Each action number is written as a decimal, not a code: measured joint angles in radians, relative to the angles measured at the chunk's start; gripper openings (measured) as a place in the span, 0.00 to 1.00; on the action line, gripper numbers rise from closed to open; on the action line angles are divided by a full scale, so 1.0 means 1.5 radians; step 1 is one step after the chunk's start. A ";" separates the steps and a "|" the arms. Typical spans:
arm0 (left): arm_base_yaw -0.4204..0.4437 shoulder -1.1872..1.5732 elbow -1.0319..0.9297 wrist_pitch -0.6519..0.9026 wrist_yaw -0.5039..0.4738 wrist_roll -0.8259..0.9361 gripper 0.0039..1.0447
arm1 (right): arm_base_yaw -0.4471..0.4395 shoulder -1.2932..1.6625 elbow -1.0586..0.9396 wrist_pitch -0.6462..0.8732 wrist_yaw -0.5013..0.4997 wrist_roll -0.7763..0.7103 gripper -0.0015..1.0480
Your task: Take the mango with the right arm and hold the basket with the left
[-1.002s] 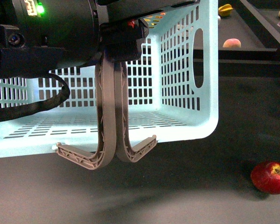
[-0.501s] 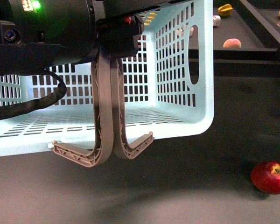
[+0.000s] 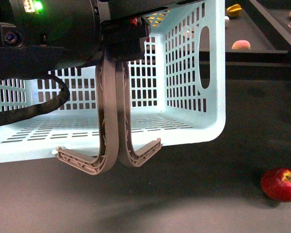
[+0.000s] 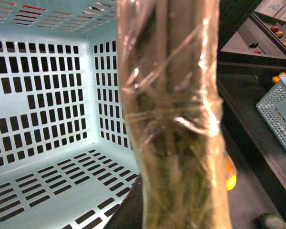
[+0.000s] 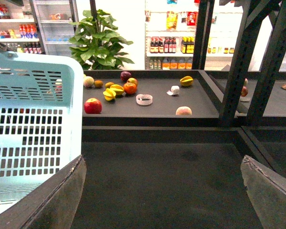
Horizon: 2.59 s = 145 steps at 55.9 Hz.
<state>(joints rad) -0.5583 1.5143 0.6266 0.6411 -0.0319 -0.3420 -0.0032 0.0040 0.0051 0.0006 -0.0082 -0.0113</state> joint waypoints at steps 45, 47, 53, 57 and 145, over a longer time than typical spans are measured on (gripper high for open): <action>0.000 0.000 0.000 0.000 -0.001 -0.001 0.04 | -0.246 1.000 0.212 0.488 -0.092 -0.014 0.92; 0.000 0.000 0.000 0.000 -0.001 -0.001 0.04 | -0.253 1.065 0.231 0.513 -0.082 -0.012 0.92; 0.000 0.000 0.000 0.000 0.000 -0.001 0.04 | -0.266 1.177 0.265 0.563 -0.055 0.009 0.92; 0.000 0.000 0.000 0.000 0.001 -0.001 0.04 | -0.272 1.239 0.284 0.589 -0.035 0.023 0.92; 0.000 0.000 0.000 0.000 0.000 -0.001 0.04 | -0.302 1.819 0.734 0.448 0.065 0.132 0.92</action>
<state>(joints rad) -0.5587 1.5143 0.6262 0.6415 -0.0322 -0.3439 -0.4561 2.7331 1.1061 0.6720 0.0898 0.1871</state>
